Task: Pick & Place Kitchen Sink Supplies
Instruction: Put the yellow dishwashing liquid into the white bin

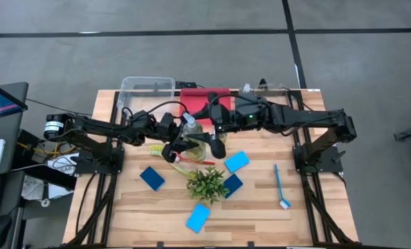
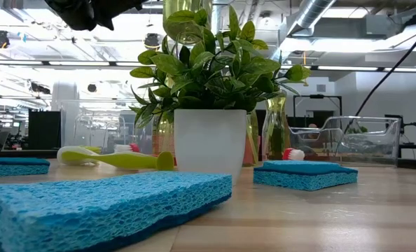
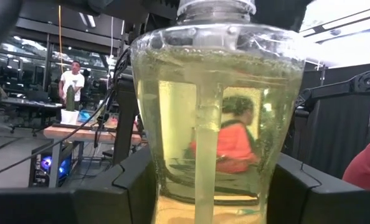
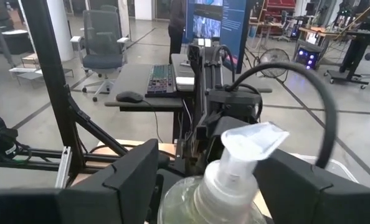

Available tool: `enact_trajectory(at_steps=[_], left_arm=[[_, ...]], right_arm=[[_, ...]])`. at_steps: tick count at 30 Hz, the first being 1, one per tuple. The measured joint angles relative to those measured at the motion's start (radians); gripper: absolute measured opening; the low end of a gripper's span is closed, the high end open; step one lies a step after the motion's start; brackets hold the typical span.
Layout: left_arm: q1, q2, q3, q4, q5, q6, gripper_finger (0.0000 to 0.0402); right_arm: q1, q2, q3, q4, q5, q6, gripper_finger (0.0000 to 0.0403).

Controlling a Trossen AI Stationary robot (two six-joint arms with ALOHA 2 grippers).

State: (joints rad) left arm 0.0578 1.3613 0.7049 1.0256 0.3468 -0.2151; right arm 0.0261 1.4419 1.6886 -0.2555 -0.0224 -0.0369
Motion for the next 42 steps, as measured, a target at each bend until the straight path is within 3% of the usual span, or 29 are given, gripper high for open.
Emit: enact_trajectory(at_steps=[19, 29, 35, 42], left_arm=[[0.003, -0.014, 0.0, -0.001, -0.002, 0.0, 0.0219], [0.003, -0.144, -0.005, -0.112, -0.002, 0.07, 0.0219], [0.017, -0.231, -0.049, -0.124, -0.007, 0.08, 0.0218], [0.099, -0.337, -0.117, -0.131, -0.015, 0.08, 0.0216]], right_arm=[[0.0, -0.073, -0.001, -0.231, 0.003, 0.041, 0.0245], [0.008, -0.09, -0.001, -0.384, 0.005, 0.062, 0.0245], [0.052, -0.09, -0.001, -0.414, 0.099, 0.061, 0.0245], [0.101, -0.09, -0.002, -0.446, 0.139, 0.062, 0.0245]])
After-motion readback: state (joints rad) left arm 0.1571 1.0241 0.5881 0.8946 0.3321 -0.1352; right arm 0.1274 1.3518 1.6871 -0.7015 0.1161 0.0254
